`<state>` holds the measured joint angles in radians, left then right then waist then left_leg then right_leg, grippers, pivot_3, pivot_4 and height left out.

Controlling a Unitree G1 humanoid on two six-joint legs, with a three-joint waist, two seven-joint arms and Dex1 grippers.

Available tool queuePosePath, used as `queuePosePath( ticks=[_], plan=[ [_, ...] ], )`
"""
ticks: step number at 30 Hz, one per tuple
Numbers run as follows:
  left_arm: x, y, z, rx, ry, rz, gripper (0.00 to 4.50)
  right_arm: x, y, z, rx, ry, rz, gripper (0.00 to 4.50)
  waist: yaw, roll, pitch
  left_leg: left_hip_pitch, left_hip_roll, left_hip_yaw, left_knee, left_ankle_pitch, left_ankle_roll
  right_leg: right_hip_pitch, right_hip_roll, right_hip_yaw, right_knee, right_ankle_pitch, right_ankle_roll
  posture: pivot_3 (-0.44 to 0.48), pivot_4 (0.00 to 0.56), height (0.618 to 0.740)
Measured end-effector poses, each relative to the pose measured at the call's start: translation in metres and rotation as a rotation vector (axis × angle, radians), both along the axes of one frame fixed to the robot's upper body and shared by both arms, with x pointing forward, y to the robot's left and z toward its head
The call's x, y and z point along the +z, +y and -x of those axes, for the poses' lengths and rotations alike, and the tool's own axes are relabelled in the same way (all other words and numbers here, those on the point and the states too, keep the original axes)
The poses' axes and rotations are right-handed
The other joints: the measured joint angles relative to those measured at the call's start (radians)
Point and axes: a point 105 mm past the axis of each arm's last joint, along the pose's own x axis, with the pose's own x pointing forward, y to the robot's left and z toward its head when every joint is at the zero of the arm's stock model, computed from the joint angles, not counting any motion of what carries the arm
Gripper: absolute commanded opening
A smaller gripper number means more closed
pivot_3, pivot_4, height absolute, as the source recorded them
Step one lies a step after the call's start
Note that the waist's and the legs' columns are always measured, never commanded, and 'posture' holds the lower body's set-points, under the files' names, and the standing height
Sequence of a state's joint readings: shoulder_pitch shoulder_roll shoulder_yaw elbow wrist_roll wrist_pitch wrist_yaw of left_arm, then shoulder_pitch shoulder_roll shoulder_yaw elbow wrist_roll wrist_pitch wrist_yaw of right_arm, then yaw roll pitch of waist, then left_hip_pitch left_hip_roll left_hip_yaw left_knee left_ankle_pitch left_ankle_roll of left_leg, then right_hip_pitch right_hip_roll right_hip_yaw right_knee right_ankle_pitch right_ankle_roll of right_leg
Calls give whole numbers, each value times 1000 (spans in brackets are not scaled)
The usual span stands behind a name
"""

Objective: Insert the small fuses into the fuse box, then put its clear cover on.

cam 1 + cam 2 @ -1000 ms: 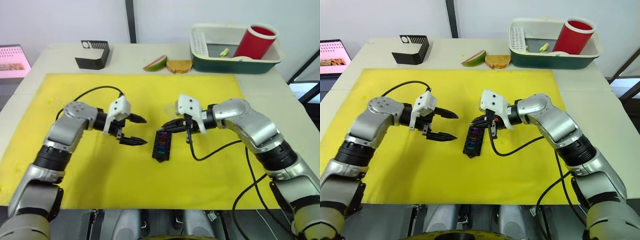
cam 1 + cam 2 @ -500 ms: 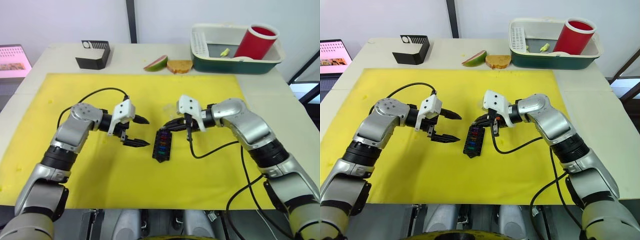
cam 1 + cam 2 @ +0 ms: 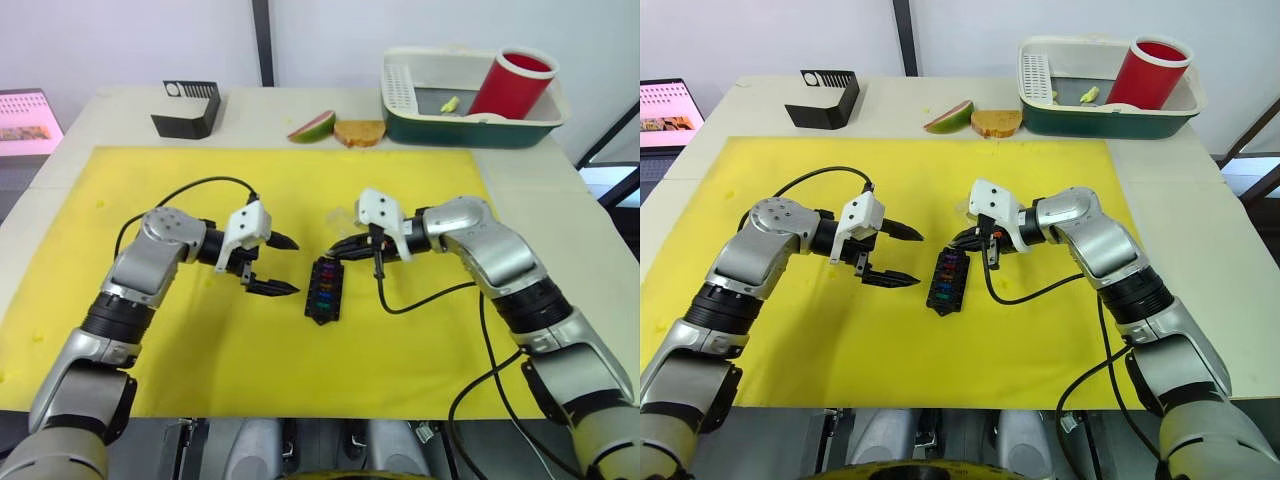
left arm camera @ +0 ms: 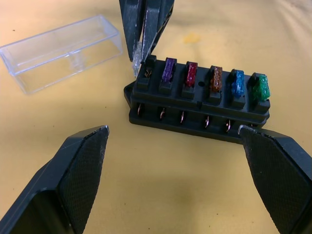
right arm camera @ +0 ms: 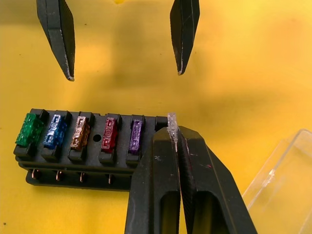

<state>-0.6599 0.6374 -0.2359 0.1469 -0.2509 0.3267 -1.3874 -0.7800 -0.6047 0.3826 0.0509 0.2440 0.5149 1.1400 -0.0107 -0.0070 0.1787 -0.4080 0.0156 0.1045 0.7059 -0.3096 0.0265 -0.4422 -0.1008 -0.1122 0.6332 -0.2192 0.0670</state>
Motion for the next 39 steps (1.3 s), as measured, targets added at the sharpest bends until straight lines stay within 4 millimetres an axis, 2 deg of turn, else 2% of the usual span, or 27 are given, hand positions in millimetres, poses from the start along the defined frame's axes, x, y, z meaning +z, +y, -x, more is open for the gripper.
queuePosePath(
  ticks=[13, 19, 26, 39],
  plan=[
    [0, 0, 0, 0, -1, 0, 4474, 9, -3, 1, -16, 10, -30, 0, 0, 0, 0, 0, 0, 0, 0, 0, 0, 0, 0, 0, 0, 0, 0, 0, 150, 740],
    [0, 0, 0, 0, -2, 0, 4474, -1, -4, 4, -21, 41, -34, 0, 0, 0, 0, 0, 0, 0, 0, 0, 0, 0, 0, 0, 0, 0, 0, 0, 150, 740],
    [-6, -1, 4, -1, 20, -3, 4474, -1, -1, 6, -13, 38, -39, 0, 0, 0, 0, 0, 0, 0, 0, 0, 0, 0, 0, 0, 0, 0, 0, 0, 150, 740],
    [-5, -2, 5, -7, 15, -4, 4474, 0, 1, 7, -21, 63, -59, 0, 0, 0, 0, 0, 0, 0, 0, 0, 0, 0, 0, 0, 0, 0, 0, 0, 150, 740]
  ],
)
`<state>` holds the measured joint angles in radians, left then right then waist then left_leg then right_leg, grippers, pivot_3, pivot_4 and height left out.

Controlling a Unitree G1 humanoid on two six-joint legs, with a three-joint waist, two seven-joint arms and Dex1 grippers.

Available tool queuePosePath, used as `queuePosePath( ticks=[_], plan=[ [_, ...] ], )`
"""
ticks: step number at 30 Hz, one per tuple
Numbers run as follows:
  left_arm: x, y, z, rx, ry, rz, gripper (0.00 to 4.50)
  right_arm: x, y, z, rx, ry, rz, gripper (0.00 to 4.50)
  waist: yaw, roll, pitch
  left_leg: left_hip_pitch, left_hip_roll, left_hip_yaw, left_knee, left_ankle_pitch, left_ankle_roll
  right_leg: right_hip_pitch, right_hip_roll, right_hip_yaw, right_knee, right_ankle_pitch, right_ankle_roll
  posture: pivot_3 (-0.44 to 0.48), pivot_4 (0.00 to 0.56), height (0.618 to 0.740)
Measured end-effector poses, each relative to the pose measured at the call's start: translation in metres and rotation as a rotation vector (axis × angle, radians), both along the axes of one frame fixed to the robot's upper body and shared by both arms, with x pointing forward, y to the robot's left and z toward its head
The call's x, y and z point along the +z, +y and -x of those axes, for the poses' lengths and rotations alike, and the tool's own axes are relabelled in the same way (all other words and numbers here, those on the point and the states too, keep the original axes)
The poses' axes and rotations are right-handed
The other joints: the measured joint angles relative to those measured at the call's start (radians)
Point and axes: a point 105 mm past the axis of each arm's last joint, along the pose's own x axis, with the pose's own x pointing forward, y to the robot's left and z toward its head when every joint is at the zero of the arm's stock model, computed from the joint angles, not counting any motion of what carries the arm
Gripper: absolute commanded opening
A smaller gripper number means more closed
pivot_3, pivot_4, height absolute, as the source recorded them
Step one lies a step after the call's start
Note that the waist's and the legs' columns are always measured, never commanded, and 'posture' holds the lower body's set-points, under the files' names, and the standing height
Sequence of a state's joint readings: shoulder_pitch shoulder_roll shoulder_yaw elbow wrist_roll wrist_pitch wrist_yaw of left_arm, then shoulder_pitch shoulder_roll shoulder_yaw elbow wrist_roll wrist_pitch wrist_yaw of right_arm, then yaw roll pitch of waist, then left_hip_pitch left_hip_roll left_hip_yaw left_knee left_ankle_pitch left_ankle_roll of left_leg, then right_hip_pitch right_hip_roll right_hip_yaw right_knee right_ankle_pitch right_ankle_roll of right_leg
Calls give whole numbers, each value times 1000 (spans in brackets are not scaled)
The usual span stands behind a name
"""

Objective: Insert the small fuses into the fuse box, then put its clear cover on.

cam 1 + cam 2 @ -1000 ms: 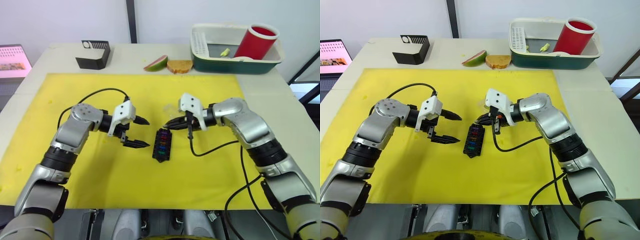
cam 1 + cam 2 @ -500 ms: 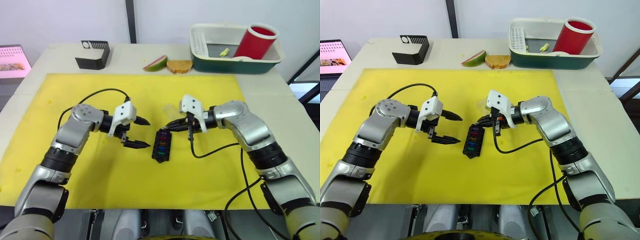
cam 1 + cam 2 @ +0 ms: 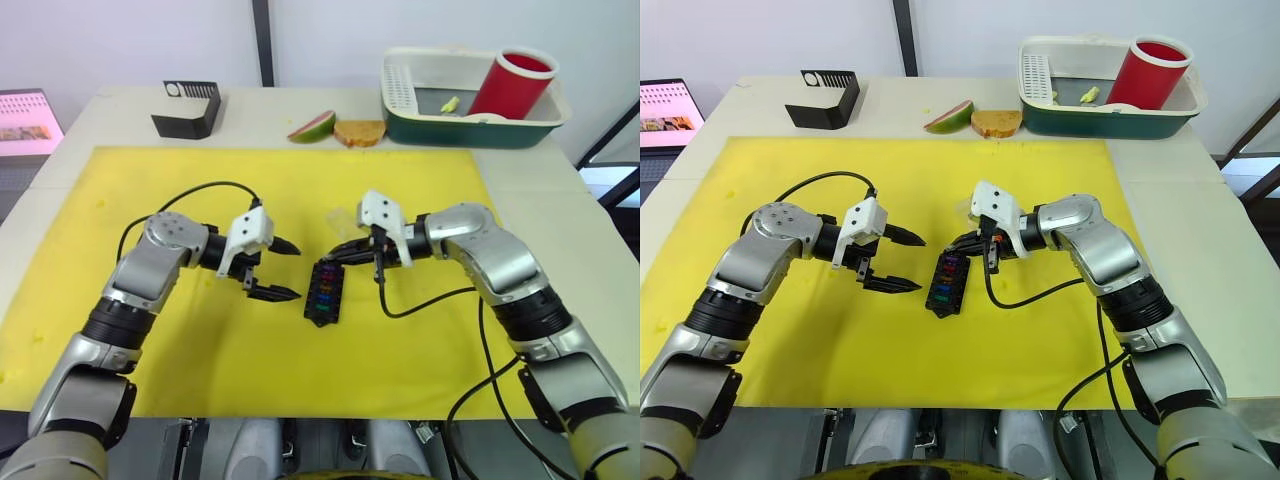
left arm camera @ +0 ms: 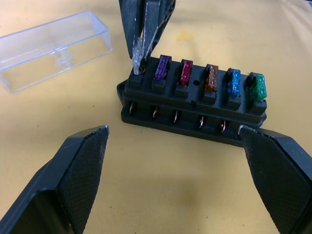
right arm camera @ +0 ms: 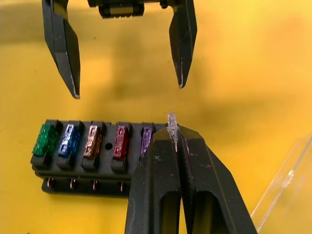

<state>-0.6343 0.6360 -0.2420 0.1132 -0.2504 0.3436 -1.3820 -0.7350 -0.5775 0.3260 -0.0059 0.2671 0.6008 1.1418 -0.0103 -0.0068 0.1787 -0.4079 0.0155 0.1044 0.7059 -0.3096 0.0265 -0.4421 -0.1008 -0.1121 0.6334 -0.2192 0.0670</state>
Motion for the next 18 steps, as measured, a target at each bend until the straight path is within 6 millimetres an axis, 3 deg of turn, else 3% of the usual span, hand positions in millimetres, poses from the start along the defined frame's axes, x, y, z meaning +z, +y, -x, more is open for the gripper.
queuePosePath(
  ticks=[18],
  plan=[
    [0, 0, -1, 8, -4, 2, 4474, -6, 0, -2, -29, 6, -5, 0, -1, 0, 0, 0, 0, 0, 0, 0, 0, 0, 0, 0, 0, 0, 0, 0, 150, 740]
  ],
)
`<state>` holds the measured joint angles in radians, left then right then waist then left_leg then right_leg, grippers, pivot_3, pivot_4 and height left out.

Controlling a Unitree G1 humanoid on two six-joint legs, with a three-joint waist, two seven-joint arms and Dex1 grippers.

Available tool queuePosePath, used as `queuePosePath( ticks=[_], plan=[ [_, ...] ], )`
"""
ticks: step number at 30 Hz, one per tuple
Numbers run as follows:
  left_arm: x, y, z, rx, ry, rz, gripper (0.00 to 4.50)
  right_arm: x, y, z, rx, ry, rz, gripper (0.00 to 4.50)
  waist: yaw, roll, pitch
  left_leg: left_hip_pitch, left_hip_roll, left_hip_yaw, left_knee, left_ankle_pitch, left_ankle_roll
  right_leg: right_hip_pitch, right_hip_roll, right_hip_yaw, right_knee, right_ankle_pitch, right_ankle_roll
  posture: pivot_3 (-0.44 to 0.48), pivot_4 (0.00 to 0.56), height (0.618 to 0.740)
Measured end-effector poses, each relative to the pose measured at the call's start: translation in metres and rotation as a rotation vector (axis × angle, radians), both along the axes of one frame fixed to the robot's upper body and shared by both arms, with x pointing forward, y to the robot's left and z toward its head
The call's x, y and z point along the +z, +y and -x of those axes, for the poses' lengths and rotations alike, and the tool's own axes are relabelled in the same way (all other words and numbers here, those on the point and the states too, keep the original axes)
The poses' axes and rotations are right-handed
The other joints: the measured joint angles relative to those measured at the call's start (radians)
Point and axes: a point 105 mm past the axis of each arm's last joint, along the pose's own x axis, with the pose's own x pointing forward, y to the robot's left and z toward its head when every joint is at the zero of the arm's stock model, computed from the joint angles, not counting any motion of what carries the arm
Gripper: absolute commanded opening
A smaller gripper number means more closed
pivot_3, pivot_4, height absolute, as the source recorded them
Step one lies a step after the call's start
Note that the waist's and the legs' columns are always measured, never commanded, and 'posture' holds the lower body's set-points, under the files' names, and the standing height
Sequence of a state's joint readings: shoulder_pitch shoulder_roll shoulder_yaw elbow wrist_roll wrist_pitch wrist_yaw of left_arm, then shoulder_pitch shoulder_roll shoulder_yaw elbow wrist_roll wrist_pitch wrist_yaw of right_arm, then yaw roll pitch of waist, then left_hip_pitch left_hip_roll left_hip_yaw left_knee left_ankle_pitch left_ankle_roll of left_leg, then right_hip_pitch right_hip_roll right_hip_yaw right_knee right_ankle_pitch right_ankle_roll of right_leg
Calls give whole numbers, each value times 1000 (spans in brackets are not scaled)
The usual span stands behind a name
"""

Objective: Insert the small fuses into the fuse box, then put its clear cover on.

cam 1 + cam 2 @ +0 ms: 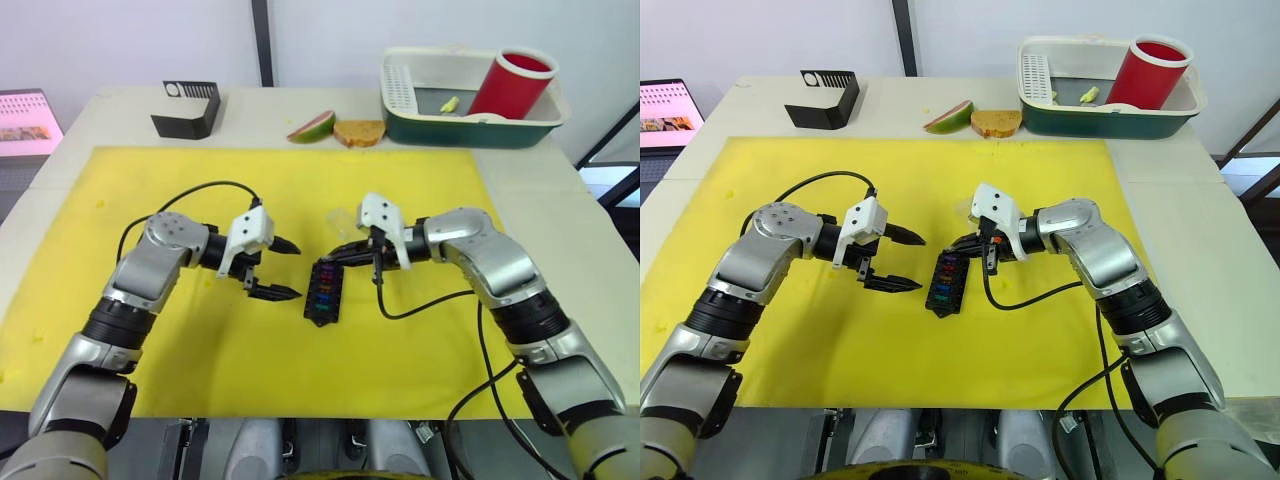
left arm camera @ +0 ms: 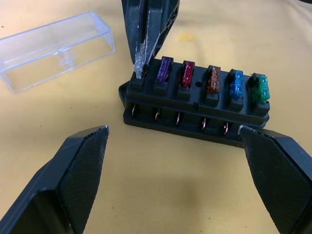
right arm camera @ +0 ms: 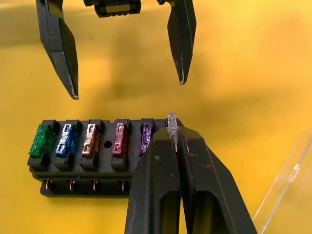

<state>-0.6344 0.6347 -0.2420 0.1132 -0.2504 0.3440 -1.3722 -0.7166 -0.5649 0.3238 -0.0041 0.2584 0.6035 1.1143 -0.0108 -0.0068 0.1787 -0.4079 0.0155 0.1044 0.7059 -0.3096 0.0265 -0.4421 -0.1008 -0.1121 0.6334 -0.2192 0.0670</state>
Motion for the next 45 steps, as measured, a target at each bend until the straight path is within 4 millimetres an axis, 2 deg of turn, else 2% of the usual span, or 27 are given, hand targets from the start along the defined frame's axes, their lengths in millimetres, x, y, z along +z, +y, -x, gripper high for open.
queuePosePath(
  ticks=[16, 28, 32, 45],
  plan=[
    [0, -1, 0, 2, -1, 2, 4474, -10, -4, -4, -9, -26, -3, 0, 0, 0, 0, 1, 0, 0, 0, 0, 0, 1, 0, 0, 0, 0, 0, 0, 150, 740],
    [0, -1, -1, 5, -3, 2, 4474, -9, -4, -4, -5, -22, -6, 0, 0, 0, 0, 1, 0, 0, 0, 0, 0, 1, 0, 0, 0, 0, 0, 0, 150, 740],
    [0, -1, -1, 5, -4, 3, 4500, -7, -5, -5, -10, -23, -8, 1509, 0, 0, 0, 1, 0, 0, 0, 0, 0, 1, 0, 0, 0, 0, 0, 0, 150, 740],
    [0, -1, 0, 3, -5, 5, 4500, -5, -8, -4, -11, -20, -4, 1509, 1, 0, 0, 1, 0, 0, 0, 0, 0, 1, 0, 0, 0, 0, 0, 0, 150, 740]
  ],
)
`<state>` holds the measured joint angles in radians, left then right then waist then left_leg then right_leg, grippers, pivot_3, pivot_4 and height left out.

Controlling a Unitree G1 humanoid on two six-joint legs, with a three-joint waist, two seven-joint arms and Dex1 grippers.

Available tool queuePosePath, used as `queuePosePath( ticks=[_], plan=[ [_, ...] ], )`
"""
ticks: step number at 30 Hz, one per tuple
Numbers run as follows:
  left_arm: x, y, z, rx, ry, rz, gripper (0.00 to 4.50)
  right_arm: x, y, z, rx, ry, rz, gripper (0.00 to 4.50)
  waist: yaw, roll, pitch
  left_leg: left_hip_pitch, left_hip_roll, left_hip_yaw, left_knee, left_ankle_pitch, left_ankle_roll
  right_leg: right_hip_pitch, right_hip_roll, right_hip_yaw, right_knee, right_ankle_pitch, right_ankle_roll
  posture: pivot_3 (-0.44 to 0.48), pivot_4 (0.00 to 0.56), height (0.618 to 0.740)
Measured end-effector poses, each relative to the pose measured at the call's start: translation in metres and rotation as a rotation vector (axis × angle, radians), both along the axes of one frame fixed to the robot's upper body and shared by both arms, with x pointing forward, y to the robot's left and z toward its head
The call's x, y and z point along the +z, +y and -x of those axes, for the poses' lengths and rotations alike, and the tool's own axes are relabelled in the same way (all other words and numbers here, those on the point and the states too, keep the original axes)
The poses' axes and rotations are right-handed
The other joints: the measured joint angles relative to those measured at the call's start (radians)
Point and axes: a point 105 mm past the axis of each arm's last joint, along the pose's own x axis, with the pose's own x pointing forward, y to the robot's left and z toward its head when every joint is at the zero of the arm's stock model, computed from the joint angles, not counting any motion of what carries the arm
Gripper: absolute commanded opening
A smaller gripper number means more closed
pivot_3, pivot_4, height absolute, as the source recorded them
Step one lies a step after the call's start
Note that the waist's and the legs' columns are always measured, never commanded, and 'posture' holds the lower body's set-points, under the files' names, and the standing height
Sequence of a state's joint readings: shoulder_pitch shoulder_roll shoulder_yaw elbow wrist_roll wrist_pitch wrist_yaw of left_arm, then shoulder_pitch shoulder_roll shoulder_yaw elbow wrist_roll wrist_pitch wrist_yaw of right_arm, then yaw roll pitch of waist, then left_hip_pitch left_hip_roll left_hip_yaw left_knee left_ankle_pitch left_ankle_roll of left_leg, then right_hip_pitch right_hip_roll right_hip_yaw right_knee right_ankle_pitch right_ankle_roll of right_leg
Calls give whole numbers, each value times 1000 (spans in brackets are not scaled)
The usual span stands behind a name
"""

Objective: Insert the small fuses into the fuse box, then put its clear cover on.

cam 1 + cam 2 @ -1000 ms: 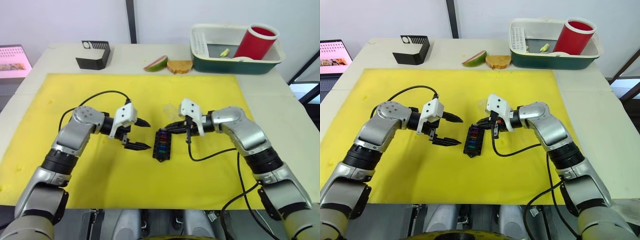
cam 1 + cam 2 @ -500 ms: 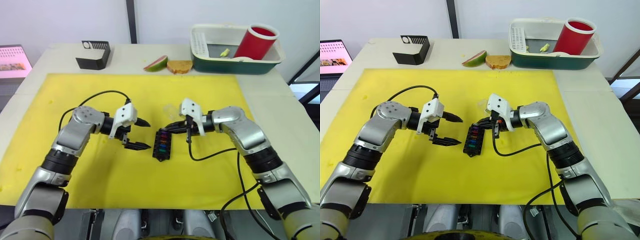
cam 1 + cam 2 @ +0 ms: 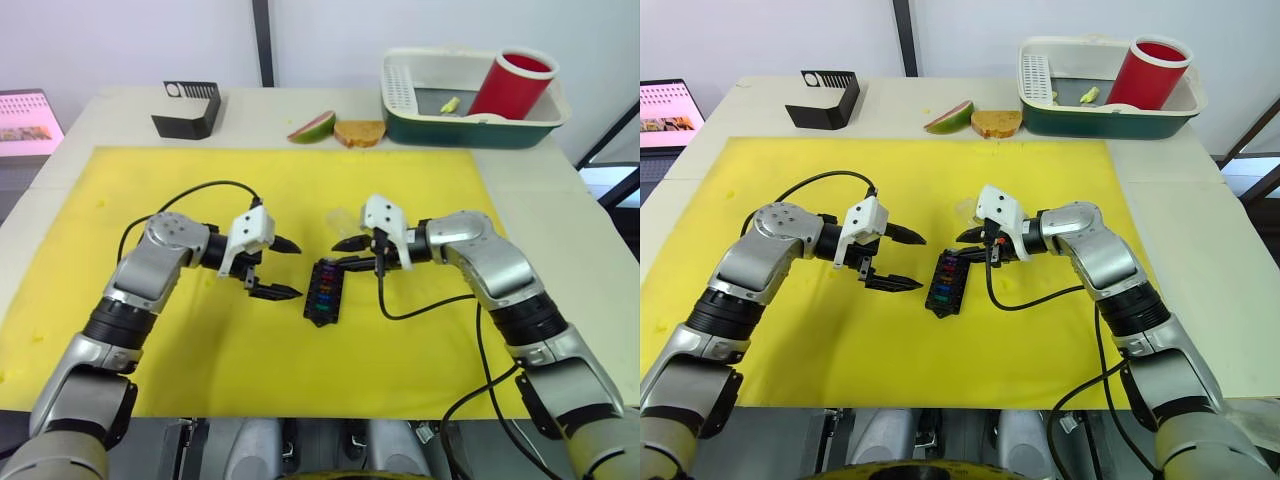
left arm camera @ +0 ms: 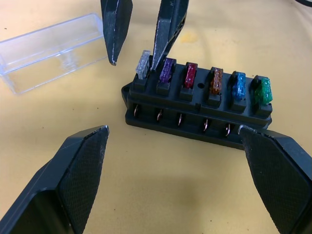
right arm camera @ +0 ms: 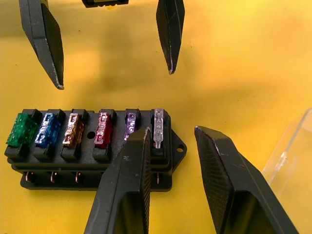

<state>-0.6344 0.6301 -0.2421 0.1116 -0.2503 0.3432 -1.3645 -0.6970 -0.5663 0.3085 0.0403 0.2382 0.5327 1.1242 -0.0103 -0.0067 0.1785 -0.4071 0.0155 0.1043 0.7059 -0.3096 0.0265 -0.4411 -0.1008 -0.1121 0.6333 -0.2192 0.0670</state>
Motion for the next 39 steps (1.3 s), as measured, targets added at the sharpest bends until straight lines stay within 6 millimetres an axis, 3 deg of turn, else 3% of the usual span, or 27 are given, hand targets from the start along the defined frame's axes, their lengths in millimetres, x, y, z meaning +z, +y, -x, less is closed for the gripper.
queuePosePath(
  ticks=[10, 13, 14, 39],
  plan=[
    [0, 0, -1, 3, -6, 2, 4500, 21, -3, 2, 25, -41, -20, 1509, 0, 0, 0, 0, 0, 0, 0, 0, 0, 0, 0, 0, 0, 0, 0, 0, 150, 740],
    [0, 0, -1, 7, -8, 3, 4500, 21, -2, 2, 25, -36, -25, 215, 0, 0, 0, 0, 0, 0, 0, 0, 0, 0, 0, 0, 0, 0, 0, 0, 150, 740],
    [0, 0, -1, 8, -8, 4, 4500, 21, -1, 2, 26, -34, -27, 95, 0, 0, 0, 0, 0, 0, 0, 0, 0, 0, 0, 0, 0, 0, 0, 0, 150, 740],
    [1, -1, -2, 10, -12, 5, 4500, 5, 8, 9, 45, -10, -22, 95, 0, 0, 0, 0, 0, 0, 0, 0, 0, 0, 0, 0, 0, 0, 0, 0, 150, 740]
  ],
)
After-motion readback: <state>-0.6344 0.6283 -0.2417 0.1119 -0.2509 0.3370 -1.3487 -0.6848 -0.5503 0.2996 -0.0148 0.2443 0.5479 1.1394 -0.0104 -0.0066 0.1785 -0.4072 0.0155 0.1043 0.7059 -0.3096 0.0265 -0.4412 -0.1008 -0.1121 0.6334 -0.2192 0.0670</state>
